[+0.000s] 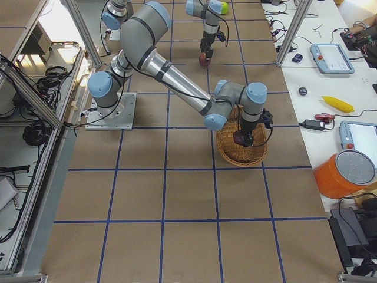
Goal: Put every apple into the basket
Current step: 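Put the purple apple in the basket while the left centers the red apple, then grasp the red apple with the right gripper while the left grasps the green apple, then drop the red apple into the basket while the left carries the green apple, then set the green apple at the table center and open the left gripper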
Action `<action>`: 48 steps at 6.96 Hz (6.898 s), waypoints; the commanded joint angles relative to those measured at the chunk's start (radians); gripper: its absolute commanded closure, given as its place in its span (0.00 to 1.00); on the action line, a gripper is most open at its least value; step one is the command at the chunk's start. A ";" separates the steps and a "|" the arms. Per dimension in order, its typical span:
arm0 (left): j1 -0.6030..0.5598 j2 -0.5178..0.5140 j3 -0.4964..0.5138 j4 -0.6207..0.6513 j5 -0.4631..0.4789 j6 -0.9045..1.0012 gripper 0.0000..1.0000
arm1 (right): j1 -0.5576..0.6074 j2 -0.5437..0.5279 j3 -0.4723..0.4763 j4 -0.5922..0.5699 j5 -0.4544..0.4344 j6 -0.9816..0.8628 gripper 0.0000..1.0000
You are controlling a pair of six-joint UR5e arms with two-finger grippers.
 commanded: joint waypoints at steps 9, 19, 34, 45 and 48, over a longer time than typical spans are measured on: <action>0.701 0.188 0.165 -0.342 0.161 0.850 0.00 | 0.322 -0.260 0.003 0.372 -0.005 0.183 0.00; 0.773 -0.130 0.263 0.002 0.287 1.215 0.00 | 0.831 -0.058 0.036 0.328 0.245 0.924 0.00; 0.547 0.097 0.028 -0.156 0.235 0.678 0.70 | 0.184 -0.023 -0.232 0.437 0.028 0.300 1.00; -0.058 0.074 0.041 0.008 0.144 0.008 0.00 | 0.071 0.036 -0.214 0.441 -0.028 0.148 0.00; -0.002 0.296 0.142 -0.359 0.150 0.153 0.00 | 0.210 -0.068 -0.211 0.529 0.007 0.197 0.00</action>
